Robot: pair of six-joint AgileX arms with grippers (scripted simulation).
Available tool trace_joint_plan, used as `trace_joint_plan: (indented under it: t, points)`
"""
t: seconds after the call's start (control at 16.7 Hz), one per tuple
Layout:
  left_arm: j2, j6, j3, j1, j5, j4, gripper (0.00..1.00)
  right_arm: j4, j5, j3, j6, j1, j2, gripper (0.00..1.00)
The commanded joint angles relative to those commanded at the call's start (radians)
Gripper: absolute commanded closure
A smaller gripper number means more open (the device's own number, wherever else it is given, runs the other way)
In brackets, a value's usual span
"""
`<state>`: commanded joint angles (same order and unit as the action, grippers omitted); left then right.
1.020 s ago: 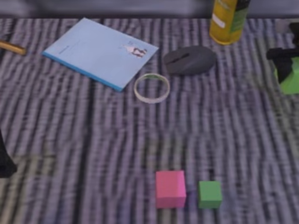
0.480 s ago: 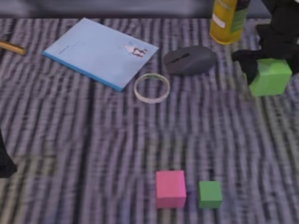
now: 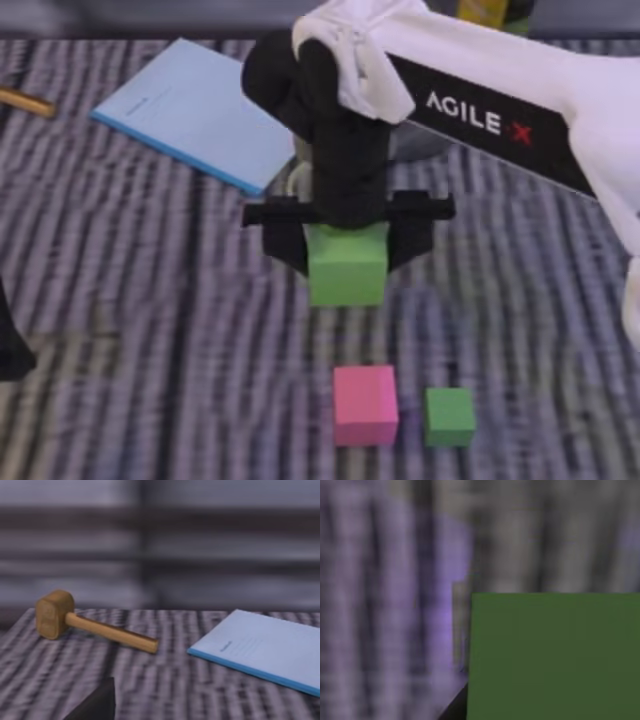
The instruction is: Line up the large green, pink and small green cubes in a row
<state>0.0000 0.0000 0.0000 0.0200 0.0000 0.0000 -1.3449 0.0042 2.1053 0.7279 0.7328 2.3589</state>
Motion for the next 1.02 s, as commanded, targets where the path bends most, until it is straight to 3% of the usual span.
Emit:
trace_joint_plan:
  t: [0.18,0.36,0.78,1.02]
  points:
    - [0.000,0.000,0.000,0.000,0.000,0.000,0.00,-0.006,0.001,-0.001,0.203,0.190,-0.016,1.00]
    - [0.000,0.000,0.000,0.000,0.000,0.000,0.00,-0.004,0.005,-0.006,0.314,0.300,-0.035,1.00]
    - [0.000,0.000,0.000,0.000,0.000,0.000,0.00,0.001,0.004,-0.011,0.335,0.317,-0.037,1.00]
    - [0.000,0.000,0.000,0.000,0.000,0.000,0.00,0.119,0.006,-0.108,0.337,0.317,-0.024,1.00]
